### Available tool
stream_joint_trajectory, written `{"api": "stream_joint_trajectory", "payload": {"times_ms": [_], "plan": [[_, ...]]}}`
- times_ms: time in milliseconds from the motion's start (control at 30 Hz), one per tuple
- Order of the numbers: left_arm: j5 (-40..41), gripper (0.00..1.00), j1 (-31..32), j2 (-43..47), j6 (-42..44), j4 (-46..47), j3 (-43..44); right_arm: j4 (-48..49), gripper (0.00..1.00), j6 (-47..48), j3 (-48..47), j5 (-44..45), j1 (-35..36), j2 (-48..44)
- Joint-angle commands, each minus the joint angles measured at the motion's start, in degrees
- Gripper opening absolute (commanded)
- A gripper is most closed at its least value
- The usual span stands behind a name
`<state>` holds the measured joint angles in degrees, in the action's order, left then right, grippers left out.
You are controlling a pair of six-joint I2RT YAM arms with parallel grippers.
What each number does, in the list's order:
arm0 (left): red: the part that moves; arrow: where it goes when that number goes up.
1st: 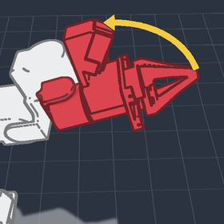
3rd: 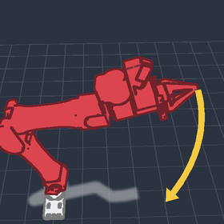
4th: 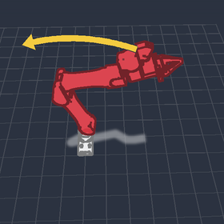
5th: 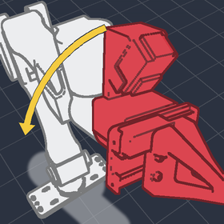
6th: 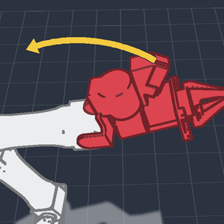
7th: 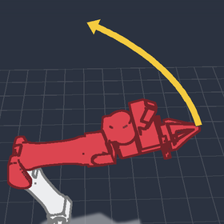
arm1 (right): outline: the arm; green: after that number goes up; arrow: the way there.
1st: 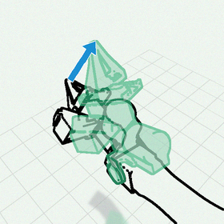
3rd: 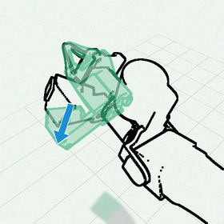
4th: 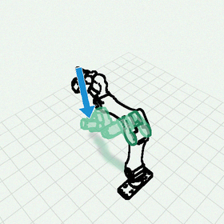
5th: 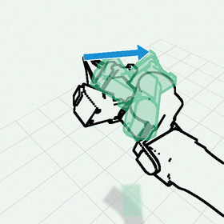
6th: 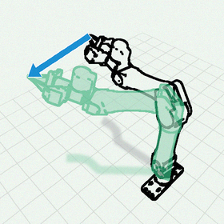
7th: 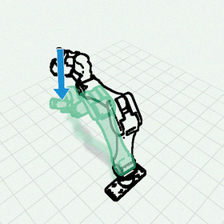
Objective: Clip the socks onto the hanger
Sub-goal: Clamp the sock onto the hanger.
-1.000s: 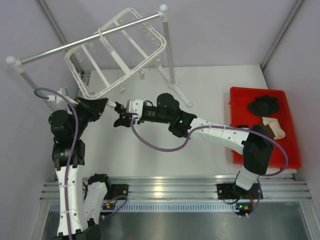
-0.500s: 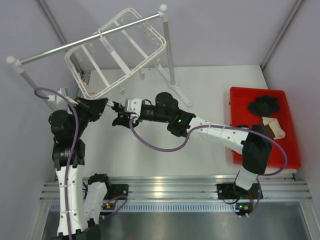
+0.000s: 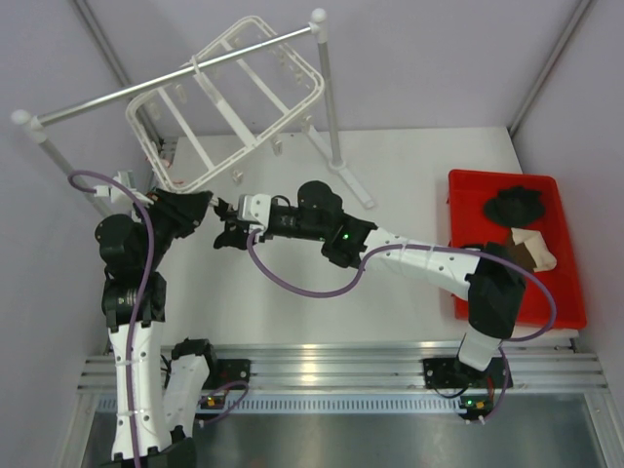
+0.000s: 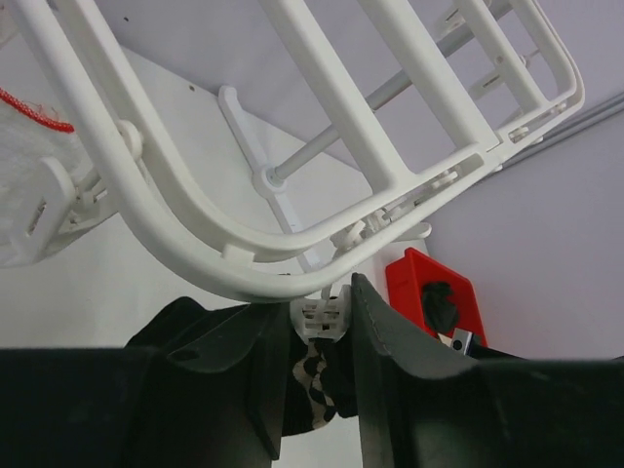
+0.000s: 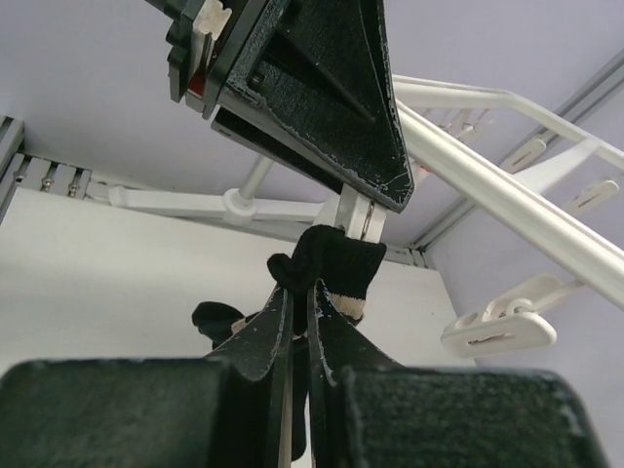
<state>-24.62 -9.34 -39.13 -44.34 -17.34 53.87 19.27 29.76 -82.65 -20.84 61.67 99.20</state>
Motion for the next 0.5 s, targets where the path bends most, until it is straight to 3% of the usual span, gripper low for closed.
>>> {"api": "stream_joint_trajectory", "payload": {"times_ms": [0,33,133,467], "plan": [[-3.0,0.36,0.1,0.3,1.4,-3.4,0.1,2.2,0.0,-0.5,-3.0,0.2,0.8,-1.2],[-2.7,0.44,0.1,0.5,1.7,-3.6,0.2,1.9,0.0,-0.6,-2.8,0.2,0.7,-1.4],[-3.6,0.51,0.1,1.0,2.1,-4.2,0.4,1.8,0.0,-1.5,-2.3,1.1,0.2,-2.0],[-9.3,0.55,0.0,6.5,5.4,-6.1,2.1,0.5,0.0,-6.4,-0.8,2.6,-4.0,-4.4]]}}
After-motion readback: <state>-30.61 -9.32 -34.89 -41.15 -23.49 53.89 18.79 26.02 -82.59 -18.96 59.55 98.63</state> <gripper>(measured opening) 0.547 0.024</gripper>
